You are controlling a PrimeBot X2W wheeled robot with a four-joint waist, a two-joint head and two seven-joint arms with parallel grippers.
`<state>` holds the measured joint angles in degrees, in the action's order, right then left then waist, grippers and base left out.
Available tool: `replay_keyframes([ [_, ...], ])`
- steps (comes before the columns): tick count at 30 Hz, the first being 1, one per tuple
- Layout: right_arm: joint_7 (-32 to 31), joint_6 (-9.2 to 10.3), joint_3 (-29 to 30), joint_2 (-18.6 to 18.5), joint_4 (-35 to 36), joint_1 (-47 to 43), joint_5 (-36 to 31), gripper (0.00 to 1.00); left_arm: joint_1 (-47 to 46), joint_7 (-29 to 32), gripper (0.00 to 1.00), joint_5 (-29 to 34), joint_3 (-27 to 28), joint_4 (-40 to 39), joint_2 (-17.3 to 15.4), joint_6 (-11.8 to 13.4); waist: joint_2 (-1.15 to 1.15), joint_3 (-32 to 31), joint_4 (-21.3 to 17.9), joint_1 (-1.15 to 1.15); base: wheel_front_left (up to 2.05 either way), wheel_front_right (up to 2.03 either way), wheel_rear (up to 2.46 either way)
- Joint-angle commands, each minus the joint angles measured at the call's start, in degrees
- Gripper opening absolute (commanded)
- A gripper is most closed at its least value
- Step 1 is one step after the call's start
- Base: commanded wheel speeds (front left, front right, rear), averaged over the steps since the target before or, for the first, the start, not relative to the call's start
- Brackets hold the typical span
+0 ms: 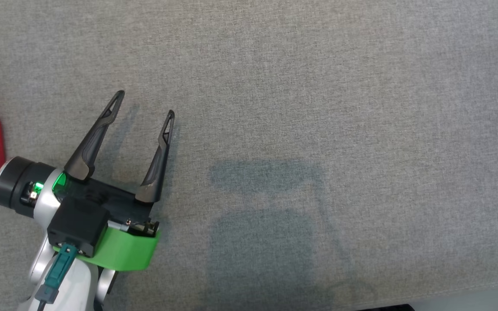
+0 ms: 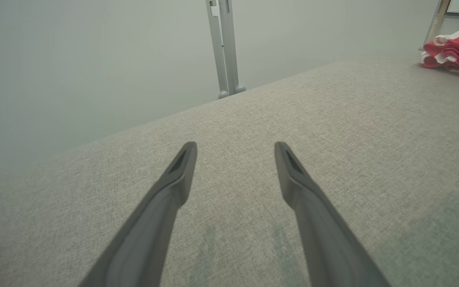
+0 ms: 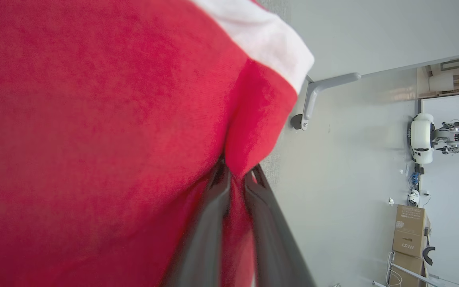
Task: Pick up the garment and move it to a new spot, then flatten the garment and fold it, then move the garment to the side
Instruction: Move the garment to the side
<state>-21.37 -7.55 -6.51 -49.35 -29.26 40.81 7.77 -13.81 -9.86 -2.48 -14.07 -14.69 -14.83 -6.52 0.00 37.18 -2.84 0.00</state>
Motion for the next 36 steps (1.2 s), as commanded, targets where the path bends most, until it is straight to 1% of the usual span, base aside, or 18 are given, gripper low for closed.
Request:
replay_keyframes([
  [1, 0.6, 0.12, -0.2, -0.4, -0.3, 0.3, 0.0, 1.00, -0.8, 0.1, 1.00, -0.3, 0.0, 0.1, -0.2, 0.2, 0.00, -0.2, 0.3, 0.00, 0.00, 0.00, 0.00],
  [6, 4.4, 0.12, 0.0, -0.8, -2.4, 0.5, -1.7, 1.00, -0.3, -0.2, 1.00, -0.7, -0.4, 1.3, 0.2, 0.5, 0.00, -1.9, 1.2, 0.00, 0.00, 0.00, 0.00],
  [9, 7.9, 0.12, 0.7, 0.3, -2.6, 1.1, -2.9, 1.00, 0.2, -1.1, 1.00, -1.3, -0.7, 2.6, 0.7, 0.8, 0.00, -3.9, 2.0, 0.00, 0.00, 0.00, 0.00],
  [13, 12.7, 0.12, 2.4, 3.7, -1.5, 0.8, -2.1, 1.00, 1.7, -2.4, 1.00, -3.2, -0.1, 5.3, 2.0, 1.4, 0.00, -7.8, 2.7, 0.00, 0.00, 0.00, 0.00],
  [15, 14.6, 0.12, 3.4, 5.6, -1.0, -0.8, -1.7, 1.00, 2.1, -3.3, 1.00, -3.2, 0.7, 6.6, 2.3, 2.6, 0.00, -10.0, 3.1, 0.00, 0.00, 0.00, 0.00],
  [17, 16.2, 0.12, 4.0, 7.3, -0.4, -2.4, -1.6, 1.00, 2.9, -3.8, 1.00, -3.3, 1.1, 8.0, 2.3, 3.1, 0.00, -12.2, 3.4, 0.00, 0.00, 0.00, 0.00],
  [20, 19.3, 0.11, 7.0, 11.3, 1.4, -4.5, 0.1, 1.00, 3.7, -4.4, 1.00, -4.0, 2.3, 9.7, 2.7, 4.4, 0.00, -14.9, 4.0, 0.00, 0.00, 0.00, 0.00],
  [22, 21.1, 0.11, 10.0, 15.3, 2.7, -6.8, 2.9, 1.00, 4.6, -4.7, 1.00, -5.0, 3.1, 11.3, 3.3, 5.2, 0.00, -17.2, 4.6, 0.00, 0.00, 0.00, 0.00],
  [24, 22.4, 0.11, 12.2, 18.6, 4.7, -9.3, 4.6, 1.00, 5.3, -4.8, 1.00, -7.6, 4.4, 13.1, 4.7, 5.7, 0.00, -19.6, 5.2, 0.00, 0.00, 0.00, 0.00],
  [26, 23.9, 0.10, 13.7, 22.8, 7.3, -11.7, 5.0, 1.00, 6.2, -4.5, 1.00, -9.6, 6.2, 14.8, 5.2, 6.4, 0.00, -21.8, 5.5, 0.00, 0.00, 0.00, 0.00],
  [28, 24.7, 0.10, 14.3, 27.0, 9.6, -14.2, 5.1, 1.00, 6.8, -3.6, 1.00, -10.7, 7.4, 16.3, 5.5, 7.3, 0.00, -23.6, 5.6, 0.00, 0.00, 0.00, 0.00],
  [32, 26.5, 0.10, 14.4, 33.6, 12.3, -17.4, 5.1, 1.00, 7.6, -1.2, 1.00, -12.6, 9.3, 18.9, 5.9, 9.0, 0.00, -26.6, 6.1, 0.00, 0.00, 0.00, 0.00],
  [35, 26.8, 0.10, 13.9, 37.2, 13.3, -19.4, 5.0, 1.00, 7.7, -0.1, 1.00, -12.7, 9.6, 20.3, 6.0, 10.2, 0.00, -28.3, 6.6, 0.00, 0.00, 0.00, 0.00],
  [36, 26.8, 0.10, 13.9, 37.2, 13.3, -19.4, 5.0, 1.00, 7.7, -0.1, 1.00, -12.7, 9.6, 20.3, 6.0, 10.2, 0.00, -28.3, 6.6, 0.00, 0.00, 0.00, 0.00],
])
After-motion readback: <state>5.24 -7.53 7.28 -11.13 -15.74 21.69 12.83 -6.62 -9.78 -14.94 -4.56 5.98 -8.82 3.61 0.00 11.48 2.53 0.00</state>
